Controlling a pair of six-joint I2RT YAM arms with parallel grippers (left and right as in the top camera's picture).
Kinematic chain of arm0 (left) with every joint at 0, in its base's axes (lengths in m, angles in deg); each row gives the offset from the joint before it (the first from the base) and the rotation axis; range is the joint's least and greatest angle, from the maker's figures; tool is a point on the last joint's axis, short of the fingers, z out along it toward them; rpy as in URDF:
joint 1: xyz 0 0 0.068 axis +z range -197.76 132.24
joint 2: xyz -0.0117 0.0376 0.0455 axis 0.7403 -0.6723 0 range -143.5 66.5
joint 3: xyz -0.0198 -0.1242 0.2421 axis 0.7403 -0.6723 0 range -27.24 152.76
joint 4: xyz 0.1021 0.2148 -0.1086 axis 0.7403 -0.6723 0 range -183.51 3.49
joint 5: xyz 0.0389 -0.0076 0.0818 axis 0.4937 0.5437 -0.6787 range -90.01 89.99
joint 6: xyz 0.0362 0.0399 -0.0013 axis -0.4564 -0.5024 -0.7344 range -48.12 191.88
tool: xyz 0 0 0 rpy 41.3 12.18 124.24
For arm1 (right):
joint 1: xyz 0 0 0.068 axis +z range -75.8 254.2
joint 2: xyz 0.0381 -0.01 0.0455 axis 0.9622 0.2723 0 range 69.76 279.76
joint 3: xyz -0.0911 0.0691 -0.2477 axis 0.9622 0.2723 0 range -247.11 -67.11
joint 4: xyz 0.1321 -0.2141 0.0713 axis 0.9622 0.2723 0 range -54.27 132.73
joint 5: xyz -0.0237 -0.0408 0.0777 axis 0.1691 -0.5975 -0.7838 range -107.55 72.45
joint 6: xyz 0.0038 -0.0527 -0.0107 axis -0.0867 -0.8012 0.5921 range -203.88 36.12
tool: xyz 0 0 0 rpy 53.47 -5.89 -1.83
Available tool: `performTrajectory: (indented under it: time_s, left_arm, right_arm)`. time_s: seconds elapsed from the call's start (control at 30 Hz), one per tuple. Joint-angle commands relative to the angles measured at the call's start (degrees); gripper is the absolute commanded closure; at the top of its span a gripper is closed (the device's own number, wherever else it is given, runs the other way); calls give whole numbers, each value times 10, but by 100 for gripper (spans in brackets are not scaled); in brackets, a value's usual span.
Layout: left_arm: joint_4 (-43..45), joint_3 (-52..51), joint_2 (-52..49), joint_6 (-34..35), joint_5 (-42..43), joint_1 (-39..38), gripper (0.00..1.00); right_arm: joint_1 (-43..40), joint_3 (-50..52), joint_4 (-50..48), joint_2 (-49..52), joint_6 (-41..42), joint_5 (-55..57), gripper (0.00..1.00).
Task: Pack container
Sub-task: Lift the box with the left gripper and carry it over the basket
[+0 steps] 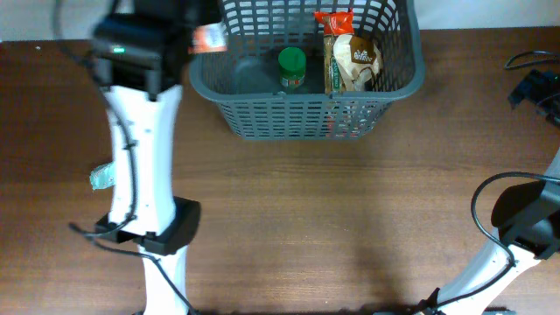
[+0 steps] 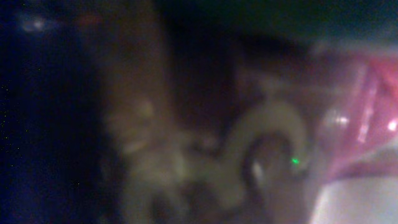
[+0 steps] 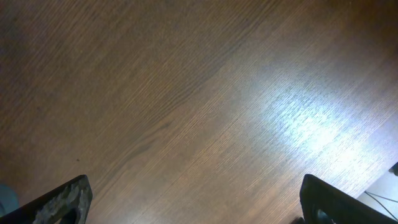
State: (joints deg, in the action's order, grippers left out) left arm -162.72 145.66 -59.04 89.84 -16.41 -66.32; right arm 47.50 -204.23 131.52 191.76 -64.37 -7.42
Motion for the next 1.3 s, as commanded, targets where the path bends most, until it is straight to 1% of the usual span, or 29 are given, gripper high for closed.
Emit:
performTrajectory:
  time_s: [0.0,0.1,0.2,0.37,0.67,0.83,0.93,1.27]
  left_arm:
    - [40,-9,-17,-11,-43,-18,98]
    - [69,-33,-36,-11,-28,-28,98]
    - [77,-53,-67,-11,-6,-26,98]
    - [68,-84,-114,-11,26,-25,98]
    - [46,-97,-177,-11,37,-26,97]
    - [35,-100,-189,-11,38,-26,97]
    - [35,-109,-189,-11,38,-26,93]
    - [35,-162,-189,-9,50,-26,93]
  right_arm:
    - [-4,3,0,2,5,10,1]
    - [-4,3,0,2,5,10,1]
    - [-4,3,0,2,5,10,1]
    - [-4,3,0,2,5,10,1]
    - [-4,3,0,2,5,10,1]
    - [-4,3,0,2,5,10,1]
    - [-4,3,0,2,5,10,1]
    - [-4,3,0,2,5,10,1]
